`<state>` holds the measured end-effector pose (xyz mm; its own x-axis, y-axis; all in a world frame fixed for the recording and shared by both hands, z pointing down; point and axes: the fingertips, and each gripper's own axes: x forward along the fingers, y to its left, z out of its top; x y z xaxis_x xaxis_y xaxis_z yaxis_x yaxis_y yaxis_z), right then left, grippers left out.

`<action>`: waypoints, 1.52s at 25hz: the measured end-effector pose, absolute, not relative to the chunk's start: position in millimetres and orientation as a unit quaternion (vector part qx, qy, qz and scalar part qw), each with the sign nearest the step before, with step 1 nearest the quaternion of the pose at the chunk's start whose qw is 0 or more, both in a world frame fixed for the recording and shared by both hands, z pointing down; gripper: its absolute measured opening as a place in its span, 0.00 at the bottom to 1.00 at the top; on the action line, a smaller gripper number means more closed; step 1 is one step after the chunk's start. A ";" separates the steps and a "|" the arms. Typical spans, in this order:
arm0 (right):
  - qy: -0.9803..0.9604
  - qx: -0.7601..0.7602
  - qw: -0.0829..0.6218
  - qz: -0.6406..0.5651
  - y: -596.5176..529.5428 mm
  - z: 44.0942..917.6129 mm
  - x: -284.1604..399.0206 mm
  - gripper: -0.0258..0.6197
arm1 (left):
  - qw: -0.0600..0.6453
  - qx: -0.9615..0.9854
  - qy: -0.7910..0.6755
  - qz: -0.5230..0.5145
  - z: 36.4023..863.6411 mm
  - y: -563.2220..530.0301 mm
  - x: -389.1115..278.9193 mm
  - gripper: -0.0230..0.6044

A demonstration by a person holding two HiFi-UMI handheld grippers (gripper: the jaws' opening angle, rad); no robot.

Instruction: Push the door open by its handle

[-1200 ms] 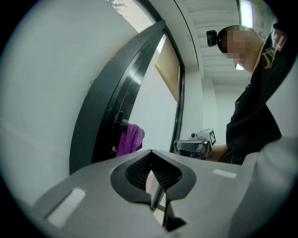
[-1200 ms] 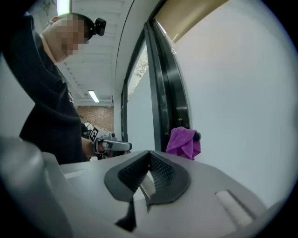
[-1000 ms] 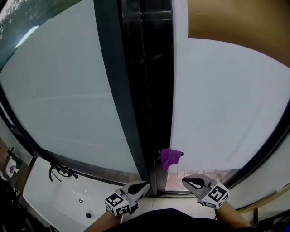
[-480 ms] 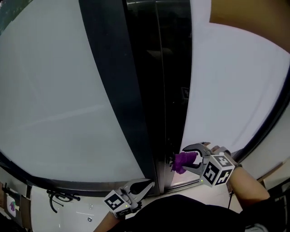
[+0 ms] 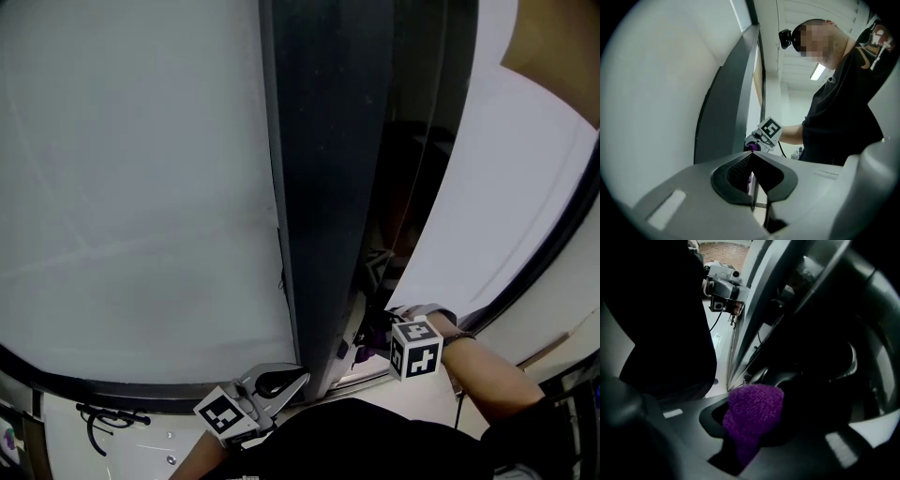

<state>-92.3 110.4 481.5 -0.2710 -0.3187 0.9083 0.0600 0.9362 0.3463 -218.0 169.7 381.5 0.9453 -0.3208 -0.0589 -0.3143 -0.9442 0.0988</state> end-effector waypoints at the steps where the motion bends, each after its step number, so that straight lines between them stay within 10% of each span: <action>1: -0.781 0.083 0.600 -0.154 110.3 482.0 -91.7 0.20 | 0.048 0.985 -0.164 -0.037 382.6 169.0 -219.3 0.04; 38: -0.860 0.196 0.430 -0.191 39.2 483.9 -89.6 0.14 | 0.061 0.984 -0.161 -0.042 371.0 182.6 -201.8 0.04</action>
<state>-89.6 39.2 483.9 -0.5535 -0.5023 0.6643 -0.1734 0.8497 0.4980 -201.8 182.6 371.0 0.9449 -0.3213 -0.0630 -0.3112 -0.9411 0.1326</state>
